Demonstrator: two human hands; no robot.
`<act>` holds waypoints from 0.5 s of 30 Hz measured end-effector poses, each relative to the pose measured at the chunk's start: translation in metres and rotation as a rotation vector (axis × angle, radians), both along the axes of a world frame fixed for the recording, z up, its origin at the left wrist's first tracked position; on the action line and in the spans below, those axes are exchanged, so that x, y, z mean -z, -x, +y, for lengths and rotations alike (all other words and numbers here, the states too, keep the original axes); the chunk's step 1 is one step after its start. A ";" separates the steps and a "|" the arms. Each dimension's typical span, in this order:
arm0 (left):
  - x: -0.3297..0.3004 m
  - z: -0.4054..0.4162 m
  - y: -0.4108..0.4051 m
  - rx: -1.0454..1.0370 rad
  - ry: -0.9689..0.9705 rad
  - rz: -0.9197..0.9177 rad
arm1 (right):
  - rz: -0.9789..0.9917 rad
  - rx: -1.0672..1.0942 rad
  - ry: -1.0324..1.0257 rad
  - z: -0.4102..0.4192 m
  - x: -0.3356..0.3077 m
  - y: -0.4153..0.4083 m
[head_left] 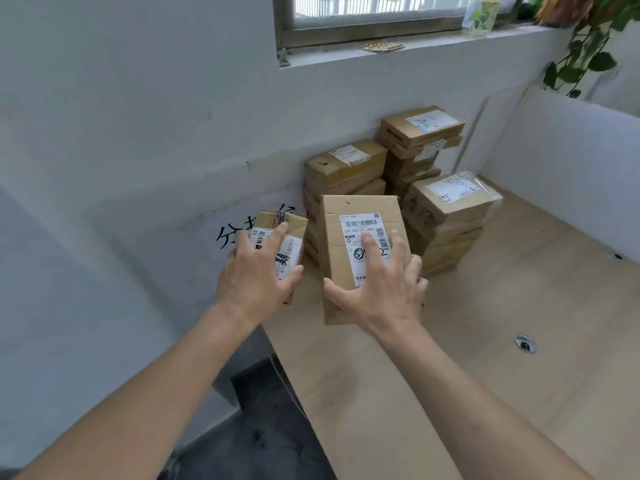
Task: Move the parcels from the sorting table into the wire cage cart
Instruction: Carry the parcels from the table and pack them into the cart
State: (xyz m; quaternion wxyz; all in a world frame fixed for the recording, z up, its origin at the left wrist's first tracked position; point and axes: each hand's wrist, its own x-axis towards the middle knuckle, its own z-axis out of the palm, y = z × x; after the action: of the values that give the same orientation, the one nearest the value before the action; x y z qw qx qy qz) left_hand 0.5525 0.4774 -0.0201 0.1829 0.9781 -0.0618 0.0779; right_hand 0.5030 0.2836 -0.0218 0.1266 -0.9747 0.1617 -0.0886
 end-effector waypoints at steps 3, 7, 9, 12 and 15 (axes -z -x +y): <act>0.012 0.022 0.023 -0.063 -0.025 0.040 | 0.028 -0.055 0.016 0.020 0.014 0.010; 0.031 0.056 0.053 -0.140 -0.037 0.086 | 0.049 -0.126 0.017 0.052 0.032 0.024; 0.040 0.075 0.070 -0.175 -0.030 0.098 | 0.062 -0.165 0.012 0.072 0.043 0.034; 0.055 0.103 0.099 -0.227 -0.009 0.130 | 0.086 -0.235 0.015 0.102 0.057 0.056; 0.070 0.132 0.132 -0.266 0.012 0.171 | 0.104 -0.298 0.030 0.130 0.069 0.086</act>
State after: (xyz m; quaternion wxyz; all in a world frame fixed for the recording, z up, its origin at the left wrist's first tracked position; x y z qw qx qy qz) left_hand 0.4206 0.6091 -0.0898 0.1814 0.9796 0.0848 0.0185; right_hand 0.4174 0.4134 -0.0907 0.1152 -0.9929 0.0203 -0.0205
